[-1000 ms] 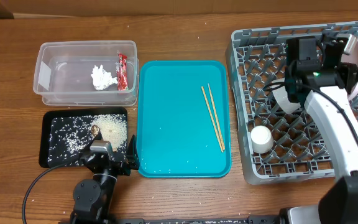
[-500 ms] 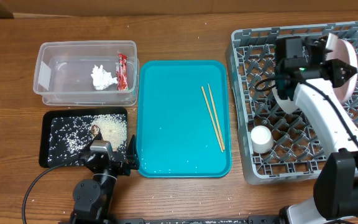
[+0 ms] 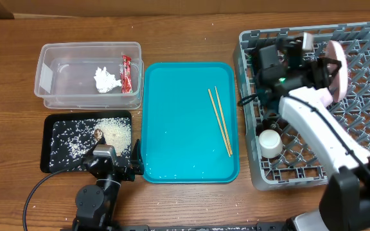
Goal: Sort waste into correct bins and load items into the dishwasher
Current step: 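Set the plate upright in the rack's back row and release, then move the right gripper down over the wooden chopsticks on the tray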
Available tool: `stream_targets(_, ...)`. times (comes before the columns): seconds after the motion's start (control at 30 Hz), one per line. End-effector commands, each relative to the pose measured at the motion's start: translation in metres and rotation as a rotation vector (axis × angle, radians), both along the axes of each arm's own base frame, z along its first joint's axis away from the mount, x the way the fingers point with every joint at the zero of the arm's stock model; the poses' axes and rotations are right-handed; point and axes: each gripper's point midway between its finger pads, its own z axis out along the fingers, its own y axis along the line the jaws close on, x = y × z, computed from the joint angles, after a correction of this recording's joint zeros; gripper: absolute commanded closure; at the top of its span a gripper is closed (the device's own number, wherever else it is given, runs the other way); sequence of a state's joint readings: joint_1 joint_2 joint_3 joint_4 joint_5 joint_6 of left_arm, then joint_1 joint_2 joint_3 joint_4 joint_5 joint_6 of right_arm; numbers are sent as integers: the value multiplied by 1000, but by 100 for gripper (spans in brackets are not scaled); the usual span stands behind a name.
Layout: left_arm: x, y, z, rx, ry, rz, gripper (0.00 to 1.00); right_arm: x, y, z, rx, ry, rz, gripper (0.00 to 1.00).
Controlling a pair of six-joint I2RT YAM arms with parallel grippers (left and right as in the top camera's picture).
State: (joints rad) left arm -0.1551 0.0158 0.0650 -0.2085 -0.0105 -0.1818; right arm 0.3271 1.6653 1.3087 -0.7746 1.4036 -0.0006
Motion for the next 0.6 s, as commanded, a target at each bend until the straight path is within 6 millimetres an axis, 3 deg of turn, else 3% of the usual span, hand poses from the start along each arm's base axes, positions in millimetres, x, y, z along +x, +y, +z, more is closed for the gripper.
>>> stream_targets(0.0, 0, 0, 1, -12, -9, 0, 0, -17, 28, 41, 75, -189, 79, 36)
stream_targets(0.07, 0, 0, 1, -12, -9, 0, 0, -23, 46, 49, 121, -234, 137, 35)
stream_targets(0.13, 0, 0, 1, -12, -9, 0, 0, -25, 70, 42, 246, -224, 241, 35)
stream_targets(0.27, 0, 0, 1, -12, -9, 0, 0, -33, 145, -7, 688, -20, 504, 41)
stream_targets(0.4, 0, 0, 1, -12, -9, -1, 0, -68, 224, -51, 1161, 261, 653, 52)
stream_targets(0.47, 0, 0, 1, -12, -9, 0, 0, -83, 250, -65, 1296, 370, 691, 53)
stream_targets(0.57, 0, 0, 1, -12, -9, 0, 0, -87, 255, -92, 1304, 448, 655, 53)
